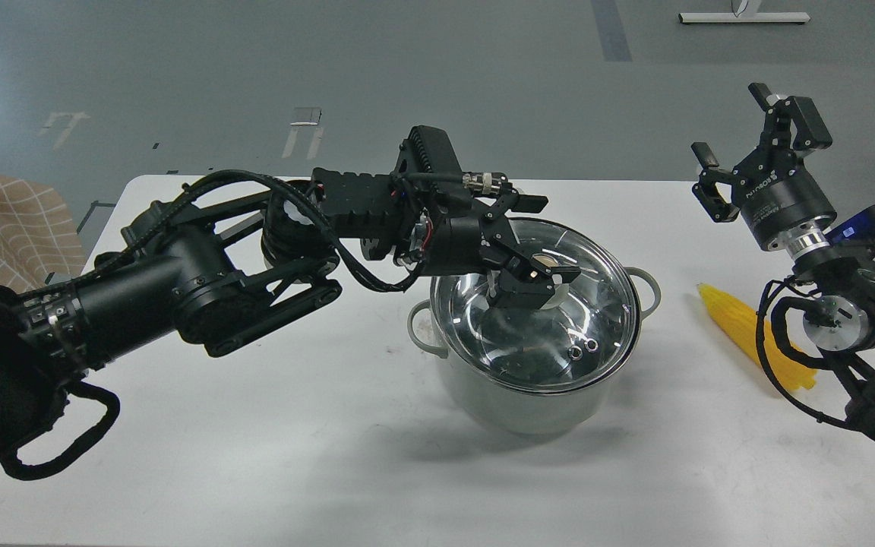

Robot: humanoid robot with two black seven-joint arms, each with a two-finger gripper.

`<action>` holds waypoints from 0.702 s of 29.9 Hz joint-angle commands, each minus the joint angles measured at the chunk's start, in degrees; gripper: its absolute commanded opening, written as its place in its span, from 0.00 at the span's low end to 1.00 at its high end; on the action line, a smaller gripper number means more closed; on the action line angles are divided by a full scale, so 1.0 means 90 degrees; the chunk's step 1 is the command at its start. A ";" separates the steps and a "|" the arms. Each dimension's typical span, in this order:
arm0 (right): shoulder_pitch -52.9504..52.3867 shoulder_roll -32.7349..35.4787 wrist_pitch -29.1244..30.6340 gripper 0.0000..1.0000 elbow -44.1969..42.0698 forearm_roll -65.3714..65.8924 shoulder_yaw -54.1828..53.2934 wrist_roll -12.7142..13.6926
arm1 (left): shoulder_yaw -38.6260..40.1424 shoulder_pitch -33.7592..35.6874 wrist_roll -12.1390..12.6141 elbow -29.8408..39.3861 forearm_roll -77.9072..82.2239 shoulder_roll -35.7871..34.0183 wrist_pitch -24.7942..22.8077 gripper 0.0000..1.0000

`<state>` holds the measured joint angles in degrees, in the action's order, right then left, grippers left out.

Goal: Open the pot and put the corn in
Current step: 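Reach the left gripper over the pot and grasp the lid's brass knob, then lift the glass lid off the pot with the left gripper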

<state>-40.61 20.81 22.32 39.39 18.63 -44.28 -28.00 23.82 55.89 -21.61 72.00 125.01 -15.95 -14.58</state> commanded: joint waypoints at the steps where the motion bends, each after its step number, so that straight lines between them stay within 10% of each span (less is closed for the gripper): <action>1: 0.0039 0.0002 0.0001 1.00 0.0008 0.0000 -0.0001 0.0000 | -0.0001 -0.0233 -0.0002 -0.0021 -0.0001 0.0033 -0.0001 0.97; 10: 0.0078 0.0002 0.0001 1.00 0.0008 0.0000 -0.0001 0.0000 | -0.0001 -0.0419 0.0028 -0.0021 -0.0001 0.0063 -0.0001 0.90; 21: 0.0107 0.0002 0.0001 1.00 0.0037 0.0000 -0.0001 0.0000 | -0.0001 -0.0546 0.0067 -0.0080 -0.0001 0.0063 -0.0001 0.57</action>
<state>-39.72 20.85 22.32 39.73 18.64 -44.30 -28.00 23.85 51.09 -21.02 71.30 125.01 -15.38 -14.60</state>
